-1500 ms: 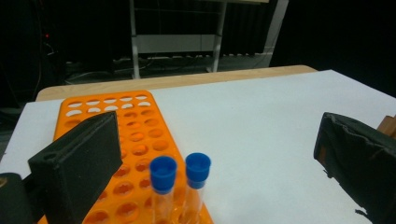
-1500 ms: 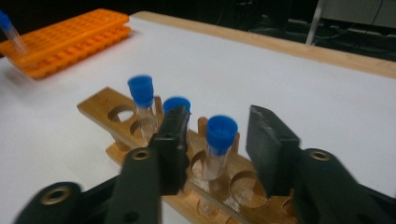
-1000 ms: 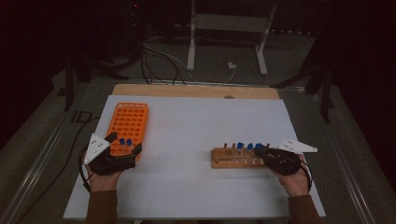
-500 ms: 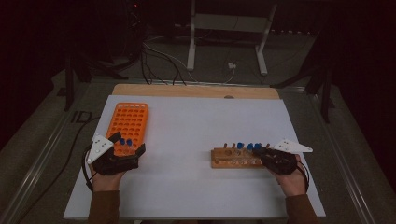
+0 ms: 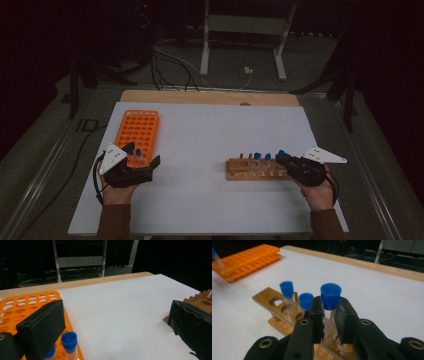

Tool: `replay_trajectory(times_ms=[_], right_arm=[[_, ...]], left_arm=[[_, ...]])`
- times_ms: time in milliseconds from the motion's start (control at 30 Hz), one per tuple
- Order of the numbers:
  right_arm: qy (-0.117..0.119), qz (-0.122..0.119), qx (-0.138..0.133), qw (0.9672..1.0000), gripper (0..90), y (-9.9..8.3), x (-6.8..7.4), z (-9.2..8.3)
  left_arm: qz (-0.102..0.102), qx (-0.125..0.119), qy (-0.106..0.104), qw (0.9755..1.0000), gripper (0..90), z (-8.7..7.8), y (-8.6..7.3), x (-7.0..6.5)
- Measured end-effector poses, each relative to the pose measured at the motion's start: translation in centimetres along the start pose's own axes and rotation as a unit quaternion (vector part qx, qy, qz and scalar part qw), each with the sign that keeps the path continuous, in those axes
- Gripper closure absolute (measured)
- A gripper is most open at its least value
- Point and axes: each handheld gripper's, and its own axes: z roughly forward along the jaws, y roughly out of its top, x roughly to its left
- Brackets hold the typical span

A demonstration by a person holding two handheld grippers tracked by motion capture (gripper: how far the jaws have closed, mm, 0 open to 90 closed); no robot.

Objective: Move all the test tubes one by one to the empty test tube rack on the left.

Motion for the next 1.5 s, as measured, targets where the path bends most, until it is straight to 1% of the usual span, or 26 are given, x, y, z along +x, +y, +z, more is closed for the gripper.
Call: replay_trajectory(times_ms=[167,333,400,533,667,800,933,1067,1200,1333,1400,1500], right_arm=[[0.003,0.001,-0.015,0.9999,77.7,0.7,0.1,-0.8],[0.001,-0.004,-0.032,0.9995,77.7,1.4,0.3,-1.6],[0.006,-0.003,-0.040,0.9992,77.7,1.7,0.5,-2.0],[0.010,-0.011,-0.050,0.9986,77.6,2.3,0.9,-2.5],[0.013,-0.017,-0.058,0.9981,77.7,2.7,1.2,-3.0],[0.028,-0.015,-0.059,0.9977,77.7,2.9,1.3,-3.2],[0.038,-0.023,-0.051,0.9977,77.7,3.0,1.7,-2.9],[0.053,-0.028,-0.045,0.9972,77.6,3.0,2.3,-2.5],[0.064,-0.029,-0.041,0.9967,77.6,3.0,2.8,-1.9],[0.073,-0.030,-0.040,0.9961,77.6,3.0,3.2,-1.5],[0.079,-0.030,-0.039,0.9957,77.6,3.1,3.4,-1.3],[0.085,-0.032,-0.036,0.9952,77.6,3.1,3.7,-0.9]], left_arm=[[0.002,0.004,-0.004,1.0000,1.9,0.2,0.0,-0.2],[0.001,0.006,-0.010,0.9999,1.9,0.4,-0.1,-0.3],[0.002,0.008,-0.011,0.9999,1.9,0.5,-0.1,-0.4],[0.003,0.014,-0.015,0.9998,1.8,0.8,-0.2,-0.6],[0.002,0.012,-0.019,0.9997,1.8,0.9,-0.1,-0.8],[-0.001,0.010,-0.024,0.9997,1.8,1.0,-0.1,-1.0],[0.000,0.011,-0.031,0.9995,1.8,1.2,0.0,-1.4],[0.002,0.009,-0.043,0.9990,1.8,1.7,0.2,-2.3],[0.011,0.017,-0.058,0.9981,1.8,2.6,0.3,-3.7],[0.027,0.023,-0.076,0.9965,3.0,3.5,0.3,-5.2],[0.037,0.026,-0.081,0.9957,3.4,4.1,0.4,-6.0],[0.044,0.028,-0.092,0.9944,4.0,4.7,0.6,-7.0]])
